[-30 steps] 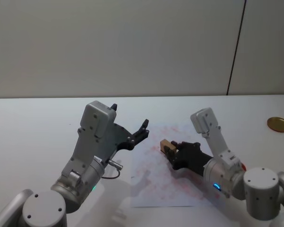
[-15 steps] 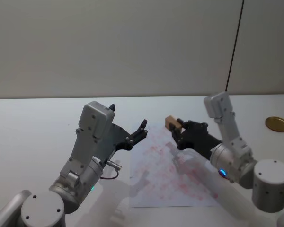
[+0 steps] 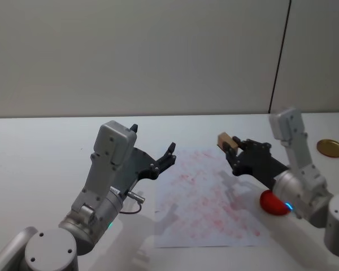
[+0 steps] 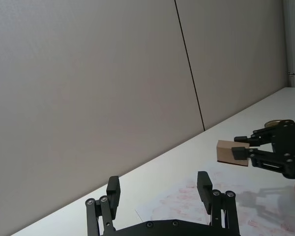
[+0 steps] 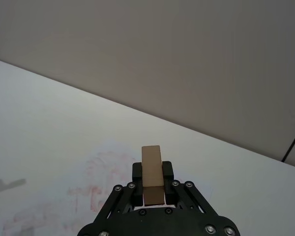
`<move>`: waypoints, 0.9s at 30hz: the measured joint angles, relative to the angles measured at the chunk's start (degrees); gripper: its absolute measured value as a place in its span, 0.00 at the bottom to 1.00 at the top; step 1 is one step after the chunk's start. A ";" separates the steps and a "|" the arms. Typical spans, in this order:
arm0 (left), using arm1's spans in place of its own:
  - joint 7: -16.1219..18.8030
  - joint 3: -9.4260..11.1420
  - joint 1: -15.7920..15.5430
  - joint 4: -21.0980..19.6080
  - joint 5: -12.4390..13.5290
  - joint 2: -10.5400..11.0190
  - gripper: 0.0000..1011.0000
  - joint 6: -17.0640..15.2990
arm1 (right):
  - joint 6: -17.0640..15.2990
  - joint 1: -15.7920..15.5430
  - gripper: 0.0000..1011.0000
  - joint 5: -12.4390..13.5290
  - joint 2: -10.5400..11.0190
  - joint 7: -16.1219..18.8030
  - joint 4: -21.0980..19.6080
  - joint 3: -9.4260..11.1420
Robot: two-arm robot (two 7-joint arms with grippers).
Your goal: Use the one hand to pick up the stamp and affix it onto the A4 paper.
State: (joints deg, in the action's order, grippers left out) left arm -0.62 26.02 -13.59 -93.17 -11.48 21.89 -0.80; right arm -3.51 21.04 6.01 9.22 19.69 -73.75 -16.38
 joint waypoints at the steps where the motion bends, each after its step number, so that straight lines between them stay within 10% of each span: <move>1: 0.00 0.00 0.00 0.00 0.00 0.00 0.98 0.00 | -0.08 -0.37 0.21 0.06 0.29 -0.01 -0.38 0.14; 27: 0.00 0.00 0.00 0.00 0.00 0.00 0.98 0.00 | -2.23 -11.11 0.21 3.00 7.33 -1.63 -9.56 3.14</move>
State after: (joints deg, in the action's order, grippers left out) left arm -0.62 26.02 -13.59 -93.18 -11.48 21.89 -0.79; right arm -5.74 9.92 9.01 16.55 18.06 -83.32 -13.25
